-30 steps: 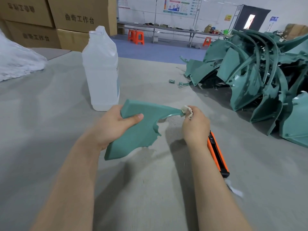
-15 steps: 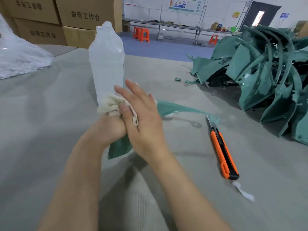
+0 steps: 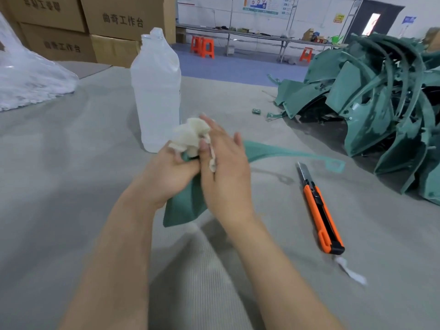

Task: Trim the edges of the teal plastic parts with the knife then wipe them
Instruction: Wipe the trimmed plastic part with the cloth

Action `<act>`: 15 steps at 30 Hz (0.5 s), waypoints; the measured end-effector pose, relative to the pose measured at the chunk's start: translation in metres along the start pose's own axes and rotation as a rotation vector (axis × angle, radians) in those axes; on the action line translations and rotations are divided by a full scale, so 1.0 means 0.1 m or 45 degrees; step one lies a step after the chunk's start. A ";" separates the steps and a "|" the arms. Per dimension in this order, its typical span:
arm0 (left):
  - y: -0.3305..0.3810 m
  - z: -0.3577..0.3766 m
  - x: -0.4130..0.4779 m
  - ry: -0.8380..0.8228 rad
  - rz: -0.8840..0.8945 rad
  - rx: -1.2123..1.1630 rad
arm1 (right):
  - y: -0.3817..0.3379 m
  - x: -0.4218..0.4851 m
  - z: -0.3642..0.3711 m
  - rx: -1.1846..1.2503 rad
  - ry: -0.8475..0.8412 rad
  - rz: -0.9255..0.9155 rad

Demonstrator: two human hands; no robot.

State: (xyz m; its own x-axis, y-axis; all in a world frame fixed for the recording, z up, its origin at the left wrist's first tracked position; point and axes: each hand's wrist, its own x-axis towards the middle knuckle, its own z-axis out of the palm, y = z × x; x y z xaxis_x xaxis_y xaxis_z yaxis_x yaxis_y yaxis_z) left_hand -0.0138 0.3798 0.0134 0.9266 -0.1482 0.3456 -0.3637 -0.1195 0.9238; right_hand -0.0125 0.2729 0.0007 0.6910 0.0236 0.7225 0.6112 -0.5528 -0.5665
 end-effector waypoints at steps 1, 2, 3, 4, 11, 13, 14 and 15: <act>0.00 0.01 0.00 0.011 -0.033 -0.029 | 0.13 0.03 -0.05 -0.134 0.008 0.031; -0.01 0.01 0.01 0.025 -0.071 -0.042 | 0.27 0.06 -0.11 -0.276 0.004 0.104; 0.00 0.01 0.01 0.037 -0.106 -0.038 | 0.42 0.08 -0.16 -0.415 -0.017 0.218; -0.01 0.00 0.02 0.039 -0.130 -0.019 | 0.58 0.10 -0.21 -0.542 -0.041 0.352; -0.05 -0.11 0.03 0.107 -0.148 0.033 | 1.14 0.11 -0.61 -0.613 0.320 0.911; -0.05 -0.12 0.03 0.161 -0.179 -0.041 | 1.09 0.17 -0.68 -0.397 0.630 0.799; -0.06 -0.13 0.04 0.220 -0.203 -0.096 | 1.05 0.19 -0.71 -0.238 0.777 0.761; -0.07 -0.14 0.06 0.312 -0.232 -0.161 | 1.02 0.21 -0.74 -0.044 0.907 0.743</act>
State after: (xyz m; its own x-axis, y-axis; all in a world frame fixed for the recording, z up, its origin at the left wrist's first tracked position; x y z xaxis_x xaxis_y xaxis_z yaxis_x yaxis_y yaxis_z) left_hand -0.0042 0.3939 0.0113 0.9763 0.1066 0.1882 -0.1896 0.0031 0.9819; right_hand 0.0354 0.1553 -0.0123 0.4779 -0.7791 0.4059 0.2208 -0.3407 -0.9139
